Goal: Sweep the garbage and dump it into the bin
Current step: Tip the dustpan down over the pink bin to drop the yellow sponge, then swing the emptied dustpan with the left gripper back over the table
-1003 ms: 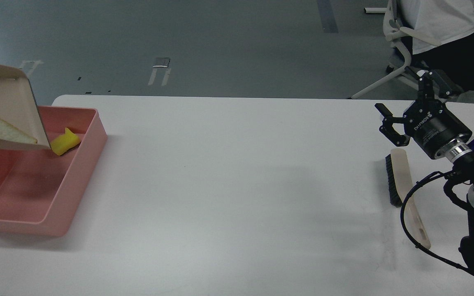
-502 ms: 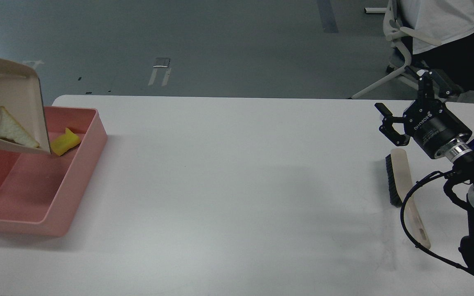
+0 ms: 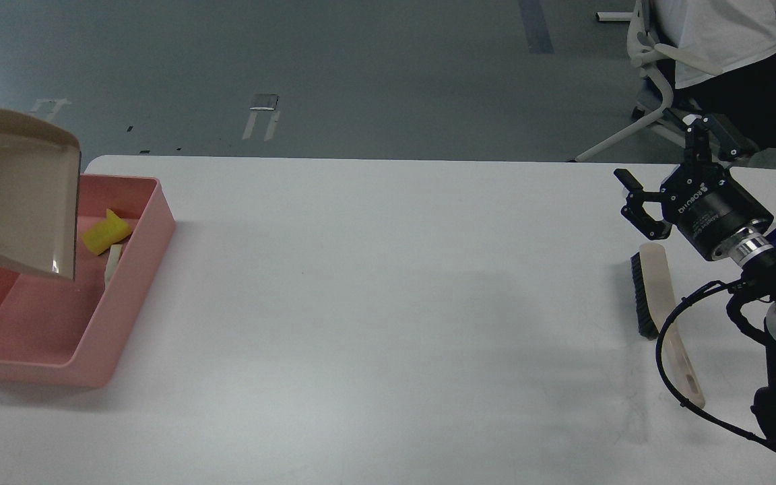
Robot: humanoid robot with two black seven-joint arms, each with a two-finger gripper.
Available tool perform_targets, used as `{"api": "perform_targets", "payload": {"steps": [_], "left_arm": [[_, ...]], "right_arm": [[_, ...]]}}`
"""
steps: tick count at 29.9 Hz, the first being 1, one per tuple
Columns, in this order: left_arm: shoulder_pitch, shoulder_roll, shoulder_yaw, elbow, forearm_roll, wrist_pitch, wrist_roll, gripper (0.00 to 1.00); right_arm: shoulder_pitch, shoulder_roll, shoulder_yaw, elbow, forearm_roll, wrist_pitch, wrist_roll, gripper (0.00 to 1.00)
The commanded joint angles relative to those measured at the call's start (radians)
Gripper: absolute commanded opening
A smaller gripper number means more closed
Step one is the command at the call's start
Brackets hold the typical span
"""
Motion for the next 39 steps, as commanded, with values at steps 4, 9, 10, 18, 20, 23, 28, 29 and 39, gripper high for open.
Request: {"api": "perform_targets", "payload": {"steps": [4, 9, 10, 18, 20, 23, 28, 29, 39], "left_arm": [[0.000, 0.035, 0.002, -0.057, 0.028, 0.000, 0.000, 0.22], [0.000, 0.041, 0.004, -0.058, 0.058, 0.000, 0.000, 0.22], [0.000, 0.041, 0.004, -0.058, 0.070, 0.000, 0.000, 0.22], [0.000, 0.036, 0.003, -0.043, 0.012, 0.000, 0.000, 0.22], [0.000, 0.047, 0.003, -0.026, -0.094, 0.000, 0.000, 0.22], [-0.001, 0.068, -0.008, -0.020, -0.181, 0.000, 0.000, 0.22], [-0.008, 0.125, -0.010, -0.020, -0.451, 0.000, 0.000, 0.22], [-0.008, 0.131, -0.011, -0.023, -0.483, 0.000, 0.000, 0.21], [-0.009, 0.089, -0.001, -0.146, -0.659, 0.000, 0.000, 0.21]], "right_arm": [[0.000, -0.002, 0.000, -0.001, 0.000, 0.000, 0.016, 1.00], [0.000, -0.002, 0.000, -0.003, 0.000, 0.000, 0.016, 1.00], [0.000, -0.002, 0.000, -0.003, 0.000, 0.000, 0.016, 1.00], [-0.002, -0.005, 0.000, -0.001, 0.000, 0.000, 0.016, 1.00], [-0.003, -0.005, 0.000, 0.000, 0.000, 0.000, 0.017, 1.00], [-0.003, -0.005, 0.000, 0.003, 0.000, 0.000, 0.016, 1.00], [-0.003, -0.005, 0.000, 0.003, 0.000, 0.000, 0.016, 1.00], [-0.003, -0.006, 0.000, 0.003, 0.000, 0.000, 0.016, 1.00], [-0.021, -0.042, 0.049, -0.010, 0.000, -0.003, 0.031, 1.00]]}}
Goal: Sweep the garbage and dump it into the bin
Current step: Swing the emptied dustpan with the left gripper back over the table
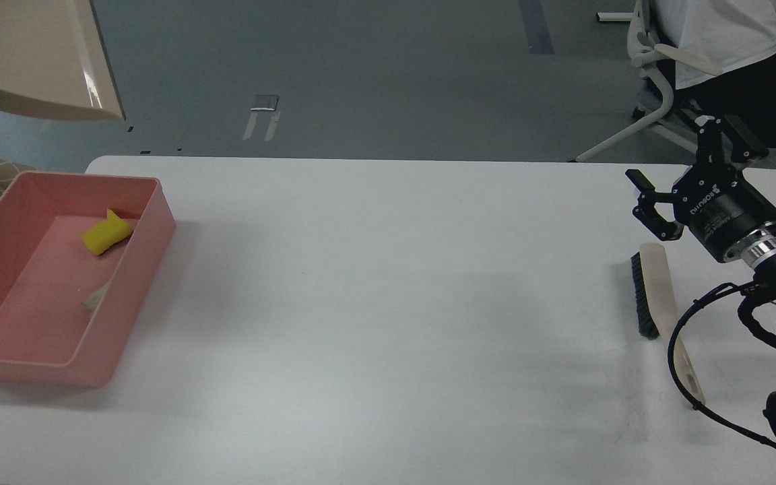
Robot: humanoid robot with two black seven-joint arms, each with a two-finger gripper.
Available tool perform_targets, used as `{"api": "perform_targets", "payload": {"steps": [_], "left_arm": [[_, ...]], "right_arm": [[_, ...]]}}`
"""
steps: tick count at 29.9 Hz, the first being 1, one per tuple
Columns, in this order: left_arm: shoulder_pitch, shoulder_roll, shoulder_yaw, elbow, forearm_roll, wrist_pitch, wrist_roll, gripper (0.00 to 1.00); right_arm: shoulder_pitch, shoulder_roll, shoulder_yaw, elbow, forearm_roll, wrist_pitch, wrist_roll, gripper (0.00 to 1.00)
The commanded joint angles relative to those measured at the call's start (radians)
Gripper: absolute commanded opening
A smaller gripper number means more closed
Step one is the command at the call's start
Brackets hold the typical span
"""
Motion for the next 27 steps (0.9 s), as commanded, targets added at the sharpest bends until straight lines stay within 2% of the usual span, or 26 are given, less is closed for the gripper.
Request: {"api": "perform_targets", "payload": {"steps": [1, 6, 11, 13, 14, 17, 24, 27], "left_arm": [[0.000, -0.048, 0.003, -0.080, -0.003, 0.000, 0.000, 0.21], [0.001, -0.111, 0.006, -0.232, -0.003, 0.000, 0.000, 0.21], [0.001, -0.198, 0.005, -0.318, -0.003, 0.000, 0.000, 0.21], [0.001, -0.247, 0.006, -0.332, -0.002, 0.000, 0.000, 0.21], [0.001, -0.275, 0.005, -0.338, -0.002, 0.000, 0.000, 0.21], [0.004, -0.325, 0.006, -0.344, -0.002, 0.000, 0.000, 0.21], [0.030, -0.408, 0.026, -0.345, 0.014, 0.000, 0.000, 0.22], [0.027, -0.442, 0.077, -0.344, 0.017, 0.000, 0.000, 0.22]], "right_arm": [[-0.003, -0.010, 0.025, -0.013, 0.000, -0.003, 0.008, 1.00], [0.001, -0.036, 0.028, -0.013, 0.000, -0.006, 0.008, 1.00], [0.033, -0.034, 0.047, -0.017, 0.000, -0.026, 0.013, 1.00], [0.061, -0.023, 0.047, -0.037, 0.002, -0.034, 0.044, 1.00], [0.085, -0.011, 0.044, -0.065, 0.002, -0.035, 0.076, 1.00], [0.142, 0.024, 0.041, -0.134, 0.002, -0.035, 0.117, 1.00], [0.273, 0.064, 0.022, -0.267, 0.002, -0.034, 0.133, 1.00], [0.354, 0.082, 0.010, -0.347, 0.000, -0.034, 0.182, 1.00]]}}
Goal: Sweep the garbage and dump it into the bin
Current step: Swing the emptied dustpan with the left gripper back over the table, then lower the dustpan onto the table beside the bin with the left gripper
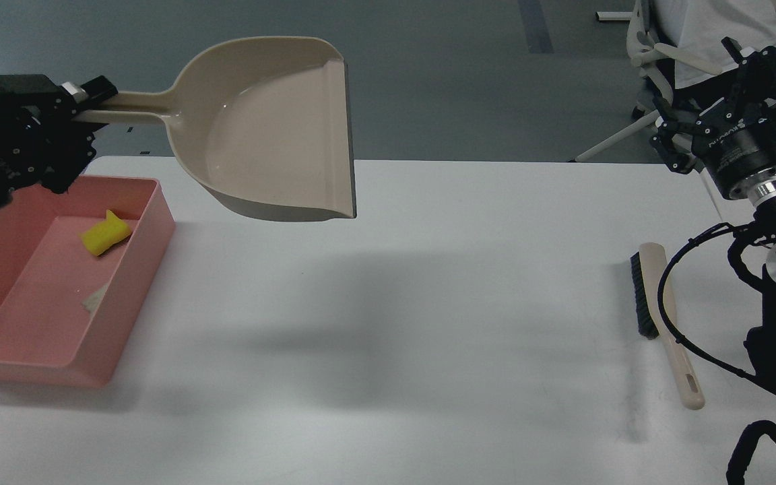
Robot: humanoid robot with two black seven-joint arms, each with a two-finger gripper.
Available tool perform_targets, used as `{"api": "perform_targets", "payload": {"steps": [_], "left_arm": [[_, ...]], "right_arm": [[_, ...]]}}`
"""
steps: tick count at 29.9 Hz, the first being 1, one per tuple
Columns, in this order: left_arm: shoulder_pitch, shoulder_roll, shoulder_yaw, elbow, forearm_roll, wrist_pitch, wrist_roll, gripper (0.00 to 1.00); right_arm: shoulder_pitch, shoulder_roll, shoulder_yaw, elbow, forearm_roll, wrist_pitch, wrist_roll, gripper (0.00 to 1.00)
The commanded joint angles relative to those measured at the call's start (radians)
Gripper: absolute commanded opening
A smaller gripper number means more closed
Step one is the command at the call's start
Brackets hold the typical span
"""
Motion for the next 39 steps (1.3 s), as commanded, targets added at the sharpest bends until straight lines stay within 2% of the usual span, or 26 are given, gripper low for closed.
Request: {"api": "perform_targets", "payload": {"steps": [1, 3, 5, 8, 11, 19, 28, 34, 36, 39], "left_arm": [[-0.001, -0.030, 0.041, 0.001, 0.003, 0.000, 0.000, 0.22], [0.002, -0.047, 0.045, -0.001, 0.019, 0.000, 0.000, 0.22], [0.003, -0.076, 0.048, -0.001, 0.058, 0.000, 0.000, 0.22], [0.003, -0.131, 0.088, -0.005, 0.085, 0.000, 0.000, 0.22], [-0.006, -0.190, 0.142, -0.007, 0.146, 0.000, 0.000, 0.22], [-0.013, -0.348, 0.150, -0.007, 0.402, 0.030, 0.000, 0.22], [-0.104, -0.452, 0.182, 0.062, 0.422, 0.065, 0.001, 0.22], [-0.115, -0.514, 0.223, 0.120, 0.424, 0.093, 0.033, 0.22], [-0.138, -0.546, 0.246, 0.166, 0.424, 0.110, 0.059, 0.22], [-0.173, -0.574, 0.283, 0.200, 0.424, 0.124, 0.064, 0.22]], "right_arm": [[0.077, 0.012, -0.015, -0.079, -0.002, 0.002, 0.050, 1.00], [0.112, 0.012, -0.041, -0.119, -0.002, 0.002, 0.102, 1.00], [0.136, 0.012, -0.064, -0.134, -0.002, 0.002, 0.179, 1.00], [0.147, 0.015, -0.066, -0.142, -0.002, 0.001, 0.225, 1.00], [0.149, 0.016, -0.053, -0.160, 0.000, -0.001, 0.233, 1.00], [0.135, 0.012, -0.052, -0.160, -0.002, 0.001, 0.232, 1.00], [0.137, 0.013, -0.052, -0.148, -0.002, -0.001, 0.233, 1.00], [0.130, 0.013, -0.052, -0.147, -0.002, -0.001, 0.233, 1.00], [0.130, 0.015, -0.052, -0.147, -0.002, -0.001, 0.233, 1.00], [0.132, 0.015, -0.052, -0.145, -0.002, -0.001, 0.233, 1.00]]}}
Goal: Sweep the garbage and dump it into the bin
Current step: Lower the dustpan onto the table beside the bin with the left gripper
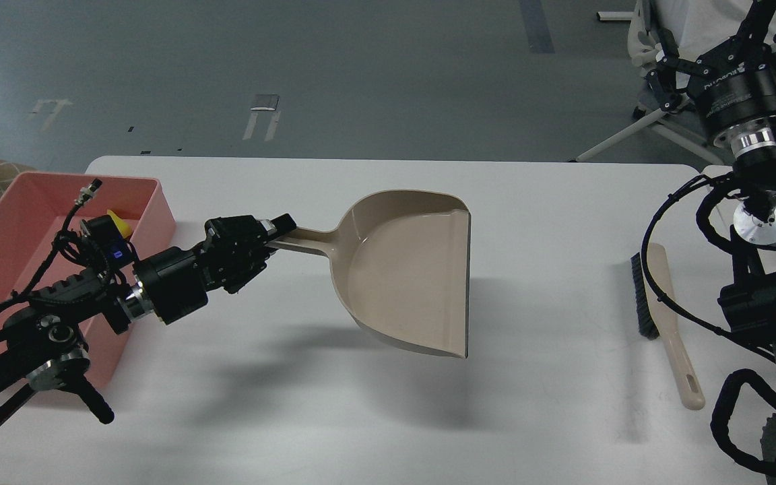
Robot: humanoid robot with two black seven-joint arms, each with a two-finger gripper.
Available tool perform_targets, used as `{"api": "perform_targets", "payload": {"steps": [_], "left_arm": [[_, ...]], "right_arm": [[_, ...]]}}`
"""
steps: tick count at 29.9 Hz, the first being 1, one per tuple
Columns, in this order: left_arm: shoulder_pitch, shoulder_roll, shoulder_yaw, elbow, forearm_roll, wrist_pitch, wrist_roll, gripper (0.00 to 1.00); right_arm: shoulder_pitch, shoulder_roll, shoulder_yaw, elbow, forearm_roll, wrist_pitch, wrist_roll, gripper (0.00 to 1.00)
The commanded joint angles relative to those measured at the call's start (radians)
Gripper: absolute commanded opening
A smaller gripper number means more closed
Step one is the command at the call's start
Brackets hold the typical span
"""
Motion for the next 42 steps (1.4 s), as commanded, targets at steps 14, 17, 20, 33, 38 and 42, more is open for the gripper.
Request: {"api": "perform_targets", "payload": {"steps": [14, 17, 20, 33, 38, 42], "left_arm": [[-0.094, -0.028, 0.142, 0.143, 0.000, 0.060, 0.076, 0.22], [-0.097, -0.037, 0.143, 0.157, 0.000, 0.063, 0.079, 0.22], [-0.096, -0.056, 0.145, 0.168, 0.000, 0.079, 0.086, 0.23], [-0.096, -0.093, 0.145, 0.226, 0.000, 0.114, 0.107, 0.42], [-0.093, -0.093, 0.145, 0.226, 0.000, 0.120, 0.107, 0.53], [-0.093, -0.091, 0.143, 0.225, 0.000, 0.122, 0.107, 0.63]], "right_arm": [[0.000, 0.001, 0.000, -0.001, 0.000, 0.000, 0.000, 1.00], [0.001, 0.002, 0.000, -0.001, 0.000, 0.000, 0.000, 1.00], [0.001, 0.004, 0.000, -0.001, 0.000, 0.000, 0.000, 1.00], [0.000, 0.002, -0.001, -0.002, 0.000, 0.000, 0.000, 1.00], [0.000, 0.002, -0.001, -0.001, 0.000, 0.000, 0.000, 1.00], [-0.002, 0.002, -0.001, -0.002, 0.000, 0.000, 0.000, 1.00]]}}
